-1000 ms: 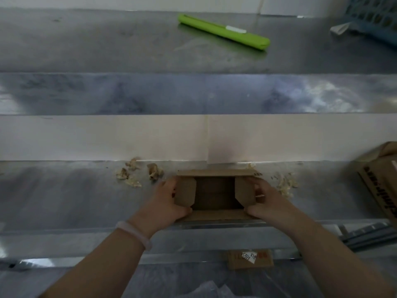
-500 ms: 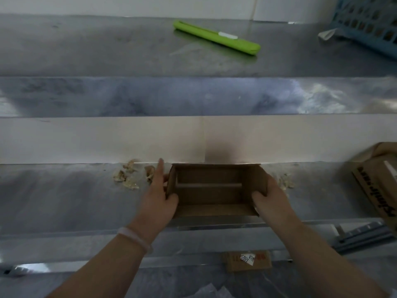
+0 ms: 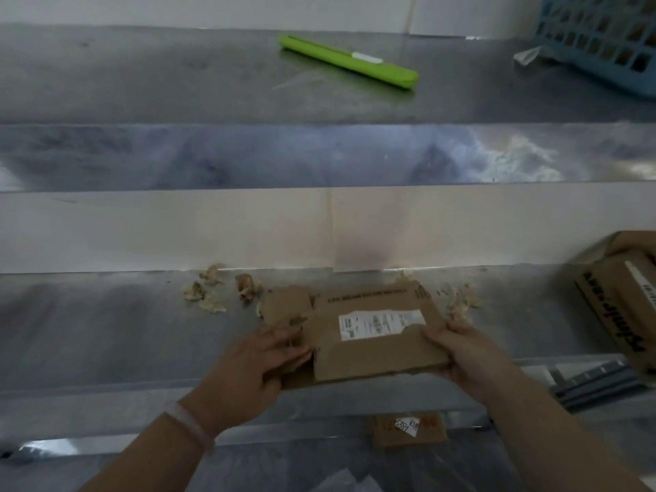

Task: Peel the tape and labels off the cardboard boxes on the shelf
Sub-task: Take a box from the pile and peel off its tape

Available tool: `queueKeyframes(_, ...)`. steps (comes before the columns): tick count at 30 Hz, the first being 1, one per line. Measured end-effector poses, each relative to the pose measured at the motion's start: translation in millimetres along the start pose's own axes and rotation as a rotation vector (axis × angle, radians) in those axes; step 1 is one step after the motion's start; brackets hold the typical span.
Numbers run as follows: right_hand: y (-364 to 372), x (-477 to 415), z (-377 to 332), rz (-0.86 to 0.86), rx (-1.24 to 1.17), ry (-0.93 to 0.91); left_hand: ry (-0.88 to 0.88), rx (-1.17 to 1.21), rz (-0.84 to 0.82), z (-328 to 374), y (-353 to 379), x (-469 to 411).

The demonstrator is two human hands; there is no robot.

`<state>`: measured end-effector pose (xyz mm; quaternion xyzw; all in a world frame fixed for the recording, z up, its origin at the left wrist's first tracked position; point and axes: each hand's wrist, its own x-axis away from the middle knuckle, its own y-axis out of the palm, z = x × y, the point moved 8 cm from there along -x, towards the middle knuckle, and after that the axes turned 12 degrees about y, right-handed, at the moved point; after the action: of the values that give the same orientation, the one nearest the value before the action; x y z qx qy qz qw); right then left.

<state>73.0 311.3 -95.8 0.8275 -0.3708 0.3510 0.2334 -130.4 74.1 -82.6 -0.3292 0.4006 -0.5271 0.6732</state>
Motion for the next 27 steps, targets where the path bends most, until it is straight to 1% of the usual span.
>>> queueKeyframes(1,-5.7,-5.2,8.5,0.025,0.028,0.023,-0.013,-0.029,-0.04,0.2,5.1,2.9)
queueKeyframes(3,-15.4,-13.6,26.8,0.097,0.105,0.047,-0.116,-0.007,-0.123,0.7,18.7,4.8)
queueKeyframes(4,-20.2,-17.4,31.8,0.171,0.217,0.025,-0.177,-0.009,-0.124,0.3,23.8,3.0)
queueKeyframes(6,-23.1,-15.8,33.2,0.342,0.522,-0.055,-0.216,-0.131,-0.108,2.1,33.1,-4.4)
queueKeyframes(8,-18.7,-7.7,28.6,0.447,0.674,-0.153,-0.247,-0.274,-0.165,2.8,45.7,-12.3)
queueKeyframes(9,-16.6,-3.5,26.4,0.485,0.735,-0.211,-0.267,-0.323,-0.163,1.9,48.9,-15.6)
queueKeyframes(10,-14.6,-0.2,23.7,0.535,0.831,-0.27,-0.269,-0.343,-0.153,1.5,53.3,-17.8)
queueKeyframes(12,-7.9,3.3,19.9,0.651,1.135,-0.391,-0.254,-0.354,-0.132,4.6,61.5,-18.2)
queueKeyframes(13,-4.0,2.1,21.5,0.679,1.257,-0.454,-0.234,-0.373,-0.105,6.8,64.9,-17.7)
queueKeyframes(14,2.3,-0.3,24.5,0.671,1.341,-0.509,-0.218,-0.386,-0.081,7.3,67.4,-17.3)
queueKeyframes(15,9.1,-4.7,31.1,0.629,1.4,-0.551,-0.211,-0.391,-0.069,7.1,69.1,-16.3)
queueKeyframes(17,23.4,-10.0,44.6,0.543,1.461,-0.603,-0.214,-0.387,-0.061,5.7,70.2,-15.8)
queueKeyframes(18,28.5,-11.4,48.5,0.531,1.488,-0.609,-0.215,-0.381,-0.064,5.0,70.7,-16.3)
queueKeyframes(22,28.9,-14.9,51.2,0.566,1.547,-0.579,-0.222,-0.339,-0.063,3.5,70.8,-16.7)
queueKeyframes(24,26.2,-12.2,45.2,0.534,1.52,-0.598,-0.218,-0.281,-0.044,-0.8,69.3,-15.2)
queueKeyframes(25,23.1,-11.3,41.0,0.523,1.488,-0.596,-0.223,-0.227,-0.007,-4.1,65.6,-13.7)
queueKeyframes(27,17.6,-6.7,29.5,0.546,1.425,-0.598,-0.32,-0.108,0.075,-12.3,54.5,-5.7)
